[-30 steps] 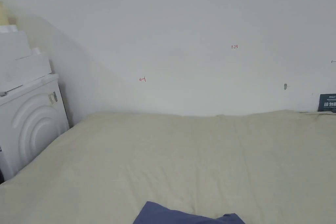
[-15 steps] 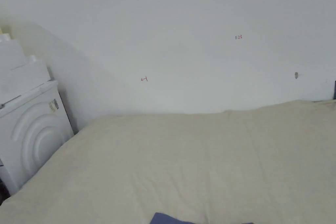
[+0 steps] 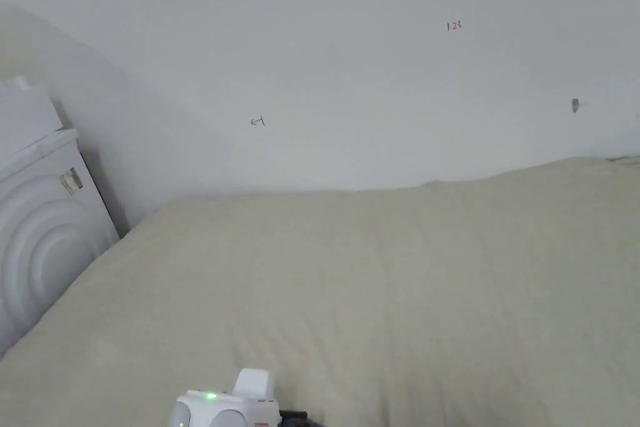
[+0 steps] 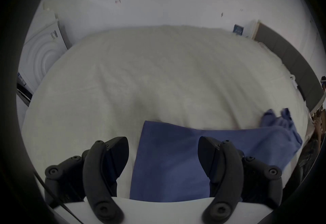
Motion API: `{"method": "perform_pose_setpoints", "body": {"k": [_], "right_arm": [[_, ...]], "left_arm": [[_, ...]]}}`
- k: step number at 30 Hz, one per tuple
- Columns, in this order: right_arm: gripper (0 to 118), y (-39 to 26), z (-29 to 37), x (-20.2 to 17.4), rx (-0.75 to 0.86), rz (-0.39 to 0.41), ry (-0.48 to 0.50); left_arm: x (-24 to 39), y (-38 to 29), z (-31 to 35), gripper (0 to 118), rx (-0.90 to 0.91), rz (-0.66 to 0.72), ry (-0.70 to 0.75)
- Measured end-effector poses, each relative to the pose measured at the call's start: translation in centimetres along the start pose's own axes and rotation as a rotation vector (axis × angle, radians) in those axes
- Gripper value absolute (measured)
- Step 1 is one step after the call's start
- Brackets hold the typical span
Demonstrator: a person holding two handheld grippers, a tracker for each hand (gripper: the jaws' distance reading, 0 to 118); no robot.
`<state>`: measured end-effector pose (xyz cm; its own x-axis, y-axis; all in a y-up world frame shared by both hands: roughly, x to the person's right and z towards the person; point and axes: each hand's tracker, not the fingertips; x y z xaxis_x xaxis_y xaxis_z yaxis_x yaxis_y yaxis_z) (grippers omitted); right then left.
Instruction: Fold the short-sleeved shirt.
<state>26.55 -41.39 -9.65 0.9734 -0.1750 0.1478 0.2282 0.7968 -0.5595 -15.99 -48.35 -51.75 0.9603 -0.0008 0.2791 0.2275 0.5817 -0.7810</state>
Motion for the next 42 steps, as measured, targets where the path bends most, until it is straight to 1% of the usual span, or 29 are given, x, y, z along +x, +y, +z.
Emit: {"method": "perform_pose_setpoints", "body": {"k": [2, 4, 6, 8, 9, 10, 11, 12, 13, 14, 16, 17, 18, 19, 20, 21, 22, 23, 24, 26, 27, 30, 32, 34, 35, 37, 38, 41, 42], "right_arm": [[2, -0.1, -0.3, 0.7, -0.02, -0.013, -0.024], [2, -0.2, -0.7, 1.4, -0.03, -0.026, -0.043], [2, -0.2, -1.0, 1.7, -0.045, -0.031, -0.055], [2, -0.1, -1.3, 1.8, -0.046, -0.033, -0.06], [2, -0.1, -1.5, 1.9, -0.049, -0.037, -0.056], [2, -0.1, -1.7, 1.8, -0.05, -0.041, -0.049], [3, -0.1, -2.0, 1.8, -0.049, -0.043, -0.045], [3, 0.0, -2.3, 1.8, -0.05, -0.042, -0.038], [4, 0.2, -2.7, 1.8, -0.052, -0.039, -0.034], [4, 0.4, -3.1, 1.8, -0.056, -0.034, -0.03], [16, 1.5, -4.4, 2.0, -0.057, -0.015, -0.02], [16, 2.3, -5.3, 2.2, -0.065, -0.001, -0.01], [20, 3.2, -6.4, 2.3, -0.058, 0.035, -0.017], [36, 4.3, -7.7, 2.4, -0.05, 0.071, -0.02], [57, 5.6, -9.6, 2.7, -0.077, 0.099, -0.015], [80, 7.0, -12.0, 2.9, -0.111, 0.12, -0.009], [90, 8.1, -14.1, 3.1, -0.127, 0.129, -0.014], [92, 9.2, -16.7, 3.5, -0.147, 0.134, -0.012], [92, 10.1, -19.1, 3.8, -0.181, 0.138, -0.005], [92, 11.6, -23.8, 4.7, -0.274, 0.135, -0.031], [92, 12.2, -25.9, 5.3, -0.308, 0.109, -0.038], [90, 13.5, -29.4, 6.6, -0.393, 0.054, -0.059], [86, 13.9, -31.0, 6.8, -0.442, 0.061, -0.064], [77, 14.0, -32.2, 6.7, -0.492, 0.109, -0.073], [72, 13.8, -32.6, 6.3, -0.52, 0.153, -0.092], [71, 13.2, -32.7, 5.6, -0.508, 0.231, -0.092], [69, 13.2, -32.5, 5.1, -0.501, 0.228, -0.102], [42, 13.2, -31.8, 4.8, -0.501, 0.19, -0.086], [35, 13.3, -31.6, 4.4, -0.503, 0.195, -0.08]], "left_arm": [[-0.4, 0.1, -2.0, 85, -0.036, 0.023, 0.024], [-0.3, -0.2, -3.6, 86, -0.054, 0.002, 0.015], [-0.1, -0.8, -3.4, 89, -0.026, -0.003, 0.02], [0.4, -1.0, -3.1, 81, -0.01, -0.041, 0.048], [0.8, -1.3, -2.5, 68, -0.006, -0.051, 0.058], [1.5, -1.4, -2.1, 49, 0.015, -0.092, 0.059], [2.3, -1.6, -1.8, 24, 0.028, -0.132, 0.061], [3.3, -1.9, -1.6, 6, 0.015, -0.183, 0.042], [4.1, -2.2, -1.7, 6, 0.003, -0.232, 0.041], [5.0, -2.5, -2.1, 6, -0.007, -0.278, 0.099], [5.1, -2.4, -3.2, 6, -0.011, -0.284, 0.13], [4.9, -2.2, -3.3, 6, -0.027, -0.264, 0.127], [4.7, -1.7, -3.3, 6, -0.048, -0.223, 0.115], [4.6, -1.4, -3.2, 6, -0.06, -0.207, 0.114], [4.6, -1.1, -3.3, 6, -0.07, -0.212, 0.112], [4.3, -0.9, -3.6, 6, -0.08, -0.225, 0.107], [4.2, -0.8, -3.6, 6, -0.087, -0.23, 0.101], [4.0, -0.7, -3.7, 6, -0.094, -0.215, 0.093], [3.6, -0.5, -3.7, 6, -0.096, -0.192, 0.087], [2.8, -0.5, -3.8, 6, -0.093, -0.124, 0.058], [2.4, -0.5, -3.7, 6, -0.091, -0.1, 0.043], [1.5, -0.5, -3.5, 6, -0.095, -0.062, 0.003], [0.9, -0.5, -3.5, 6, -0.099, -0.02, -0.025], [0.7, -0.5, -3.5, 6, -0.098, -0.01, -0.034], [0.8, -0.6, -3.5, 6, -0.096, -0.014, -0.033], [1.4, -0.9, -3.5, 6, -0.088, -0.058, -0.022], [1.5, -0.9, -3.6, 6, -0.084, -0.073, -0.015], [1.4, -0.8, -3.6, 6, -0.088, -0.037, -0.018], [1.4, -0.8, -3.6, 6, -0.087, -0.035, -0.018]]}}
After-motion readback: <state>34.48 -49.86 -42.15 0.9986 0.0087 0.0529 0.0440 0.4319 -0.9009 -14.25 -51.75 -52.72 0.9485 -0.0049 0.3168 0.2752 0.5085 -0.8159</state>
